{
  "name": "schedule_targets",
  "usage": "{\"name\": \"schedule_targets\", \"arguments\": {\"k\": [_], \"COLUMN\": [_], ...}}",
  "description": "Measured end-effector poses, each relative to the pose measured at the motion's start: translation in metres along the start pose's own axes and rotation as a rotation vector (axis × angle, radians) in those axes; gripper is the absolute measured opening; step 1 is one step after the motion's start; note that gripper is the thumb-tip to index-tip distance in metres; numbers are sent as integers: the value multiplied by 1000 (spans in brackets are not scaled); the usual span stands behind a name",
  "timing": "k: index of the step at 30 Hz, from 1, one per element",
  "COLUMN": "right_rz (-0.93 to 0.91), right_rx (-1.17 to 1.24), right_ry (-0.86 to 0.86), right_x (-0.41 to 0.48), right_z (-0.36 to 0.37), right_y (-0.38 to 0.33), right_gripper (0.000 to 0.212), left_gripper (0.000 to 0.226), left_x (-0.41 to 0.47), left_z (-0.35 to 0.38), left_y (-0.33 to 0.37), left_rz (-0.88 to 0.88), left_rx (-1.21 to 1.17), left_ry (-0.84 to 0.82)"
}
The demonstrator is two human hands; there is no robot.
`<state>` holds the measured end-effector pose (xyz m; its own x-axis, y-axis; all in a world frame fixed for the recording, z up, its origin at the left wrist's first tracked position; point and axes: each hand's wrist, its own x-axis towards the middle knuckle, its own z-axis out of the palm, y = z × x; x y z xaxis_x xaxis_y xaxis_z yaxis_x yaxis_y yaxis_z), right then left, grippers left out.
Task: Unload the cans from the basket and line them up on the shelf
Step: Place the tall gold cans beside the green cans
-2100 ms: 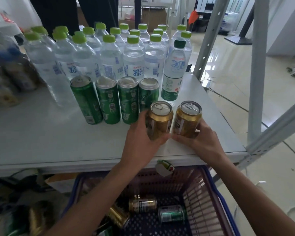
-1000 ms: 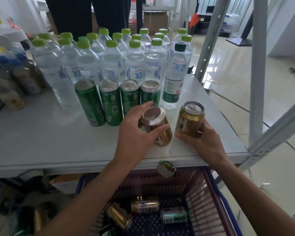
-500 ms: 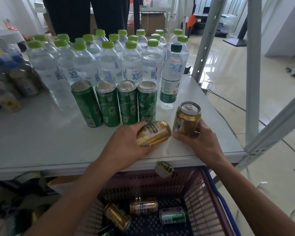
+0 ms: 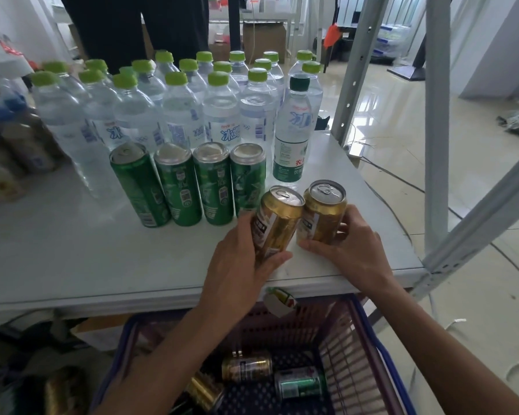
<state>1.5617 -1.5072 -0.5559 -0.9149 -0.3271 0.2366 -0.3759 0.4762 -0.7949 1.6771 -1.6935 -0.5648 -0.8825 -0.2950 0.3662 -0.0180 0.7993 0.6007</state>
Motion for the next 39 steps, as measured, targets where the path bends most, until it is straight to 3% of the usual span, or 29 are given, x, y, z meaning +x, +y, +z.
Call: {"name": "schedule_targets", "arguments": {"k": [3,6,11,17,21,26,30,33,35,36,39], "right_rz": [-20,-25,-55,-4,-4,14,79,161,171,184,296], "right_rx": [-10,-33,-198,-161,-175,-209,-197,-189,-72,-5,51], "right_ry": [-17,-17,76,79,53,43,28,28,-180,-404,-1130], "right_x": [-1,-1,6,18,22,27,21,-4,-21,-30,-55], "right_z": [-3,-2,0,-3,-1,1,-2,-8,-19,-24,-9], "right_y": [1,1,5,11,12,5,-5,-15,-23,-28,-27], "right_gripper": [91,83,63,75,67,56,62,49,26,23,17], "left_gripper": [74,78,70,71,52,29,13,15,20,23,19], "left_x": [1,3,18,31,39,39,31,-10,-57,-81,-127], "left_z": [6,14,27,35,41,41,28,2,-15,-21,-28], "left_y": [1,6,18,35,32,28,28,20,-1,-17,-72], "left_rz": [5,-106,-108,-181,-187,-94,-100,79,179,155,-134], "left_rx": [110,-17,6,-18,-30,-69,-256,-398,-383,-333,42], "left_ry": [116,73,110,132,113,149,100,17,-143,-236,-652]}}
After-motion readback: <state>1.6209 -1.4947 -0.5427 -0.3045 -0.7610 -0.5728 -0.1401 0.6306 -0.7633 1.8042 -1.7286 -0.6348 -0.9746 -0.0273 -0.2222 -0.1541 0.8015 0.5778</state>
